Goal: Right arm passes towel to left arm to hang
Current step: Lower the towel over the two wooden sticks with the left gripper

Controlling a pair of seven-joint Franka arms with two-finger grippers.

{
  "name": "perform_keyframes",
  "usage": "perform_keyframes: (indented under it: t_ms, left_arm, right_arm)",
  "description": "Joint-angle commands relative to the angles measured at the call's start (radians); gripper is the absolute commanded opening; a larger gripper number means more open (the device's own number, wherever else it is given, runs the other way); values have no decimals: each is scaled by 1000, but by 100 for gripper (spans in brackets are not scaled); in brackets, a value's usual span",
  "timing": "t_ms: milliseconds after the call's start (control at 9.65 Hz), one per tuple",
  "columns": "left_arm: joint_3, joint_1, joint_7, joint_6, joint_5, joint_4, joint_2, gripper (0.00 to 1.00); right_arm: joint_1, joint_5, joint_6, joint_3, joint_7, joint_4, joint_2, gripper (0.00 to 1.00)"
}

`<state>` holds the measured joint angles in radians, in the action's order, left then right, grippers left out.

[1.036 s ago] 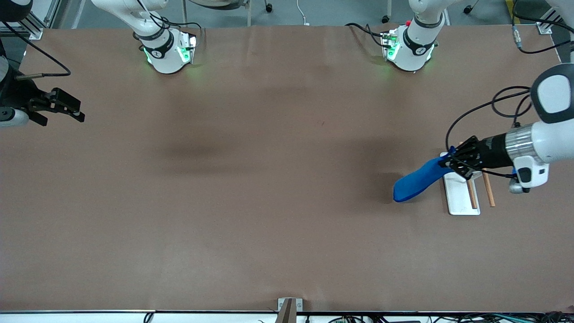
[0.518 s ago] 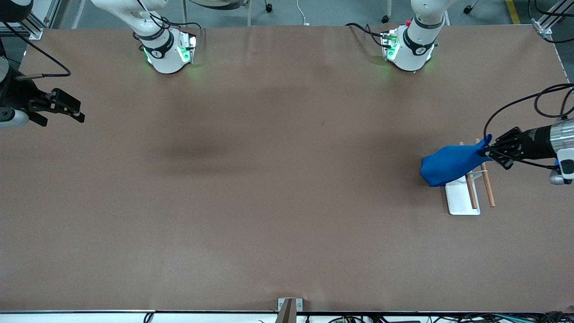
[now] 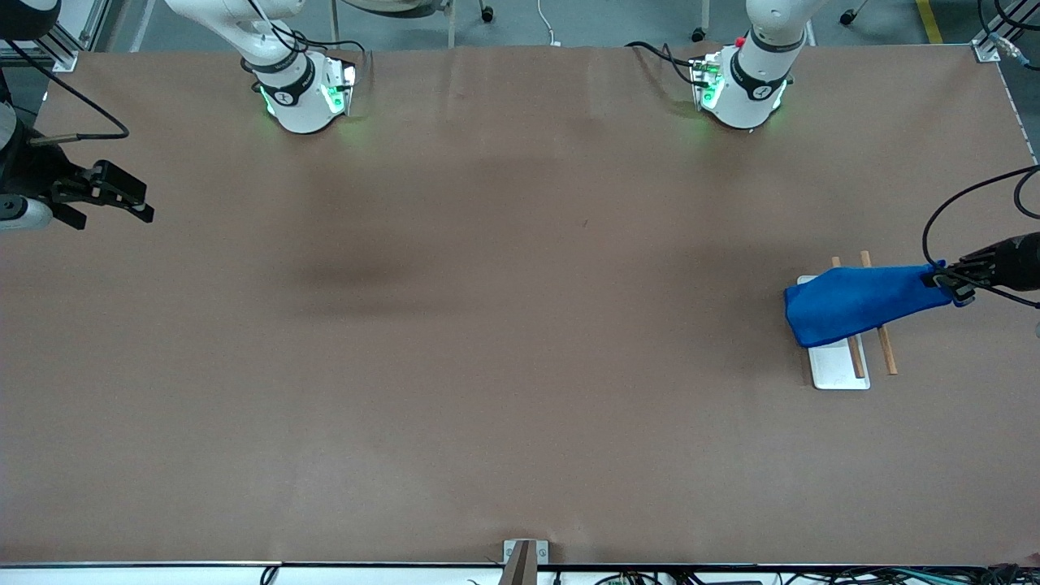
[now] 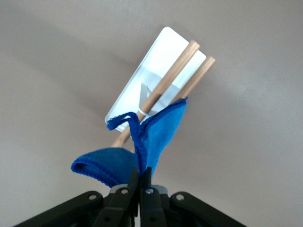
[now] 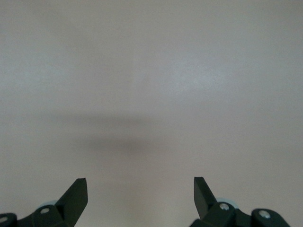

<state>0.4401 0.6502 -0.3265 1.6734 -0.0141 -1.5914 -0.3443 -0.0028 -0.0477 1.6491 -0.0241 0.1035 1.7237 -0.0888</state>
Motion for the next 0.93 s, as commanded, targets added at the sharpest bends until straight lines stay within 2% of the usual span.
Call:
perform_keyframes:
  t_ms: [0,207,829]
  left_arm:
    - [8,-4,96,-30,-84,74,-54,1]
    - [11,-7,209,-79,-98,145,-71,1]
    - [11,-7,284,-81,-95,160,-163,1]
  right_arm:
    - [0,19,11,6,-19,17,-12,99]
    - [0,19,12,6,-19,16,-12,99]
    - [-2,17,11,6,-19,14,-8,99]
